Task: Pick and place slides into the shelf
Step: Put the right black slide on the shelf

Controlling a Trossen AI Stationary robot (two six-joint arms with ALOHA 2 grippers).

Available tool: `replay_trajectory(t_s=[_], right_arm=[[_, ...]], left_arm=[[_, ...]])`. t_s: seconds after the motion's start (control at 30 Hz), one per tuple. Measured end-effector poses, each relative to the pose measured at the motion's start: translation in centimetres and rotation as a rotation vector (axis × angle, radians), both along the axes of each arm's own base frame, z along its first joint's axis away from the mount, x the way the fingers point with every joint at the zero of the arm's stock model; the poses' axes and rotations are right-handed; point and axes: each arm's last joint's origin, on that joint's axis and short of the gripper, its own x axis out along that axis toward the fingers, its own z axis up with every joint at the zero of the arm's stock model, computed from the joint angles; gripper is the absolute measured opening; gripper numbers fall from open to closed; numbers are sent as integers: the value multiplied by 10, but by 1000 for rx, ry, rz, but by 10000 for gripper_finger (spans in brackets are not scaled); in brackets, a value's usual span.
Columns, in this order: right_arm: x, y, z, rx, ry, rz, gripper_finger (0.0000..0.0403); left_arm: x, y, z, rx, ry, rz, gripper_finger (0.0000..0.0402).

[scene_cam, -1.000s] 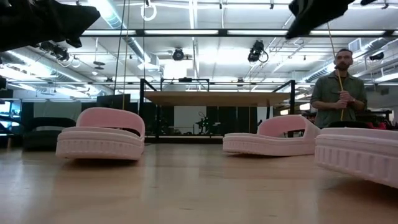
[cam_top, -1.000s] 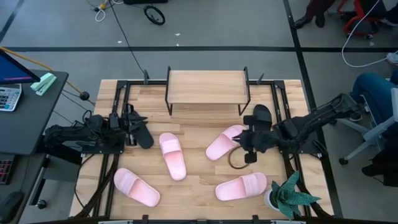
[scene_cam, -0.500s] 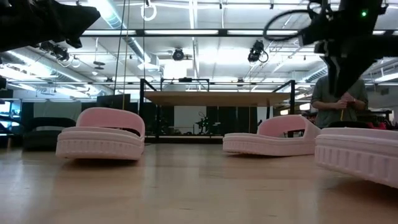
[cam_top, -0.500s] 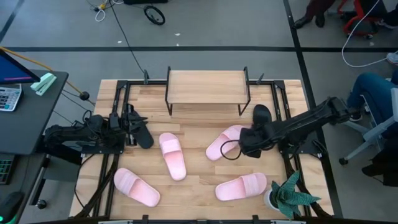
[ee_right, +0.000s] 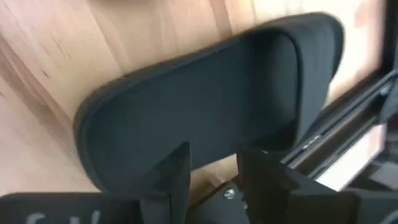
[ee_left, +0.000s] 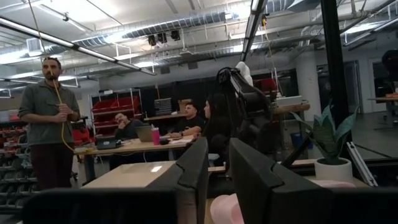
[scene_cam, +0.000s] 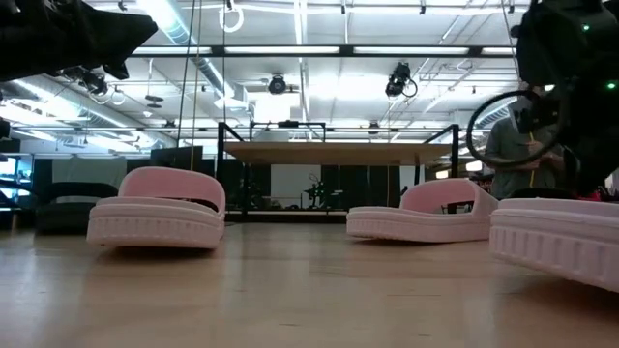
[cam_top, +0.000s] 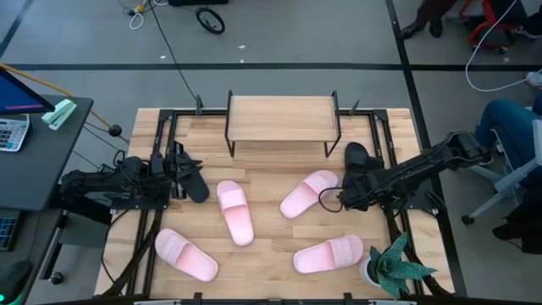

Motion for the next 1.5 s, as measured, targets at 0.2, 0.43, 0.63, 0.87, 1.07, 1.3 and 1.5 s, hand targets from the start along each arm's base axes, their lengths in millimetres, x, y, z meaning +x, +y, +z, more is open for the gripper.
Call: replay_trajectory(t_s=[0.2, 0.43, 0.63, 0.87, 1.07, 1.3, 1.5], right_arm=[[9, -11, 4, 70, -107, -62, 135], [19, -32, -9, 83, -152, -108, 135], [19, -56, -16, 41, -98, -216, 135], [15, -77, -16, 32, -89, -306, 135], [14, -82, -16, 34, -93, -334, 135], [25, -71, -10, 77, -151, -270, 135], [32, -67, -1, -32, -167, -208, 135]], left_arm=[[0, 0, 0, 0, -1, 0, 79], [0, 0, 0, 1, -4, 0, 74], [0, 0, 0, 1, -4, 0, 79], [0, 0, 0, 1, -1, 1, 79], [0, 0, 0, 1, 1, 0, 77], [0, 0, 0, 1, 1, 1, 81], [0, 0, 0, 1, 1, 0, 74]])
